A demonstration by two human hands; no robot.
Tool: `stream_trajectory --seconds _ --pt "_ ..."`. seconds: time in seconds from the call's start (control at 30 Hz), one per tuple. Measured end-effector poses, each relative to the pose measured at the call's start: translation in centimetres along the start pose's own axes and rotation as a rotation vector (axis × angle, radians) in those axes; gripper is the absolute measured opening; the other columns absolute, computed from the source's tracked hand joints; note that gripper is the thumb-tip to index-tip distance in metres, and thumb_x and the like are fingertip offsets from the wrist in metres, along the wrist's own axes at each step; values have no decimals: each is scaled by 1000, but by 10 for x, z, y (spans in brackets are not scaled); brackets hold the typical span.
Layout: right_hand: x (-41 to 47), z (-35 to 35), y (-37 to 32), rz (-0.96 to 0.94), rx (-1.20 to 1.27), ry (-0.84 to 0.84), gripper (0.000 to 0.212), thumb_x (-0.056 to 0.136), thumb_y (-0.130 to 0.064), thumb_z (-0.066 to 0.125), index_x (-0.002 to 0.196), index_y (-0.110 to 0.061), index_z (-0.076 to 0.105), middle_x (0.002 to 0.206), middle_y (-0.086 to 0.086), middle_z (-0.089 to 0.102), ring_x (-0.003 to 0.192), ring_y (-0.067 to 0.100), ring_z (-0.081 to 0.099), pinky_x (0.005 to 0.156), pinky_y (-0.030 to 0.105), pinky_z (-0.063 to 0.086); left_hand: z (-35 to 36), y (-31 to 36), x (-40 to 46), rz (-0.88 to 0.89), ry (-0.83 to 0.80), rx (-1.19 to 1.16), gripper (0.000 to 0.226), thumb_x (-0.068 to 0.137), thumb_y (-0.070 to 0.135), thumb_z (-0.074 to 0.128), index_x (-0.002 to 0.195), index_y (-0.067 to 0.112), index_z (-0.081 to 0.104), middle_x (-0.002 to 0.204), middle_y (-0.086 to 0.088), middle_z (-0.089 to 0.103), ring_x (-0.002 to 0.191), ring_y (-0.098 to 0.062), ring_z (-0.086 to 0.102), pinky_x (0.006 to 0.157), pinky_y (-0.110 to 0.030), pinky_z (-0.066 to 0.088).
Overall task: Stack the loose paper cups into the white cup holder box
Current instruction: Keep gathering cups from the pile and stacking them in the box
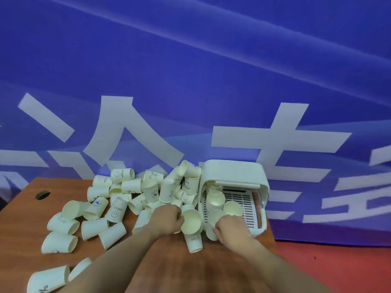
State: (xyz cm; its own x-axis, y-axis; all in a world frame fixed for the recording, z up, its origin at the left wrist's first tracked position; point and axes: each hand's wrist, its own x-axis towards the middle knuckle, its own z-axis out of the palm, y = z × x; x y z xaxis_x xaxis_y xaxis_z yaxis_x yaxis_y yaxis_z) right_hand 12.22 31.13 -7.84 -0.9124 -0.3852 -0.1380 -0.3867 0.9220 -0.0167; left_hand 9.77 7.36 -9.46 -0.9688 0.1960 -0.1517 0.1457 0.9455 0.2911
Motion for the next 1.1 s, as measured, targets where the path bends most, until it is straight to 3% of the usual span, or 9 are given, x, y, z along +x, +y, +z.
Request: stream_trajectory --seconds 0.1,0.23,0.4,0.5,0.63,0.77,1.1 --pt "-11 -1 24 46 3 2 38 98 -37 41 96 -13 70 95 9 68 90 31 64 74 35 44 0 30 13 9 19 -46 28 85 38 50 68 17 58 66 1 56 66 -20 56 53 -28 37" --pt "-26 1 54 116 29 9 37 97 -37 41 98 -15 71 97 6 69 91 28 64 78 34 47 -1 67 29 -27 75 -115 28 83 37 52 69 14 62 68 -3 64 68 -21 60 56 -29 42" --pt "-38 3 84 175 42 34 36 96 -37 41 90 -17 70 89 3 69 83 26 65 72 34 50 -2 104 47 -87 98 -194 26 82 34 54 69 14 64 67 -1 65 67 -18 60 54 -27 40" --pt "-40 2 98 205 22 42 36 97 -36 41 87 -16 69 90 5 69 84 29 65 65 32 41 1 117 57 -131 94 -202 26 80 32 54 60 15 56 63 -1 61 63 -20 58 51 -27 39" --pt "-39 3 118 250 16 54 35 97 -36 41 87 -17 69 90 4 69 85 28 65 66 32 40 6 128 70 -160 73 -197 27 79 31 55 68 8 64 72 -6 67 69 -23 63 58 -30 48" --pt "-33 9 132 287 21 35 36 97 -37 41 90 -19 70 92 3 70 87 27 65 67 32 41 15 133 83 -177 22 -218 28 79 29 55 55 15 51 57 -2 55 57 -21 53 51 -27 39" --pt "-21 18 145 328 36 0 36 98 -36 40 89 -19 70 90 3 69 85 26 65 65 32 40 33 135 102 -193 -56 -168 34 82 39 55 57 16 57 59 1 58 71 -23 65 66 -30 48"
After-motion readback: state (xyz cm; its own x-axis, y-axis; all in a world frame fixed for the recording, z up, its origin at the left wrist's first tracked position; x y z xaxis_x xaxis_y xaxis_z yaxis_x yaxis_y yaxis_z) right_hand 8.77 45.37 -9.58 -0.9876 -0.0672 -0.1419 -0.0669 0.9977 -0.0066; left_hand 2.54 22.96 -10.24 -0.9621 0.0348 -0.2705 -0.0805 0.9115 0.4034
